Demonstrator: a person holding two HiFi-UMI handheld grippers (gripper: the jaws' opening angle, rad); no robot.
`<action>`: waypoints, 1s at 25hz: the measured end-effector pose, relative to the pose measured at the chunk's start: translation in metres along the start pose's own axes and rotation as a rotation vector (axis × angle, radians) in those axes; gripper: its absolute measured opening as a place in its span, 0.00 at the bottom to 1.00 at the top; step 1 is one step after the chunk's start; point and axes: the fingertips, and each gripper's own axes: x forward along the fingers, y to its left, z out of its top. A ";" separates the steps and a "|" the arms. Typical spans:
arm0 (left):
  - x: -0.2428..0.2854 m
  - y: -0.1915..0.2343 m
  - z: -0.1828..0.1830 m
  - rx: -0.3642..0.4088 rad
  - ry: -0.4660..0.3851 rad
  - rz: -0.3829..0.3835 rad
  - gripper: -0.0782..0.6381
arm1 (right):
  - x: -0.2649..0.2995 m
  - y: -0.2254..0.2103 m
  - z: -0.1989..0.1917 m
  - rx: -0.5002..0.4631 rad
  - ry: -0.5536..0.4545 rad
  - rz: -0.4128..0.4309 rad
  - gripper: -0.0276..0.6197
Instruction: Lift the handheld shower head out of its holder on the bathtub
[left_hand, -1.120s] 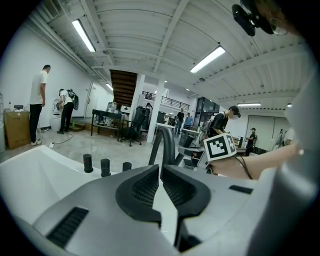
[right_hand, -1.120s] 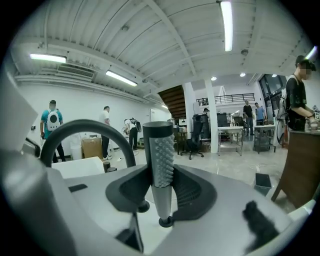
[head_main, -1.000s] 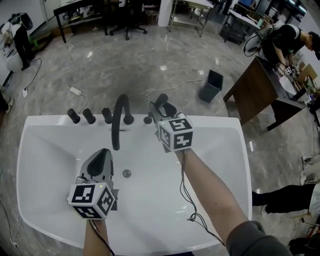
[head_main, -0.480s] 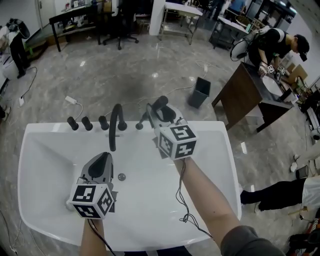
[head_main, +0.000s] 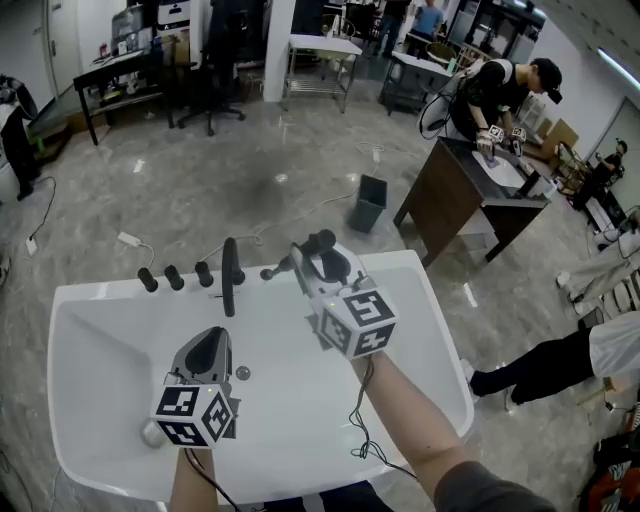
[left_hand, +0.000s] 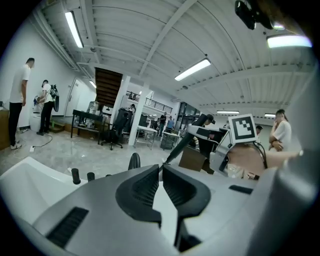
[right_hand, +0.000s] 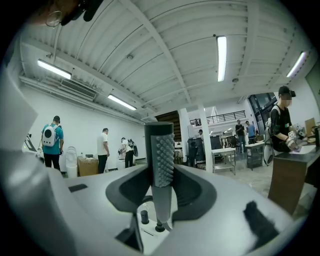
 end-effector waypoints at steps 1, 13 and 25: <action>-0.005 -0.003 0.000 0.003 0.006 -0.013 0.15 | -0.008 0.004 0.006 0.003 -0.006 -0.009 0.27; -0.091 -0.033 0.022 0.019 -0.002 -0.143 0.15 | -0.126 0.063 0.086 -0.021 -0.075 -0.115 0.27; -0.161 -0.040 0.000 0.028 0.033 -0.163 0.15 | -0.226 0.122 0.085 0.006 -0.089 -0.154 0.27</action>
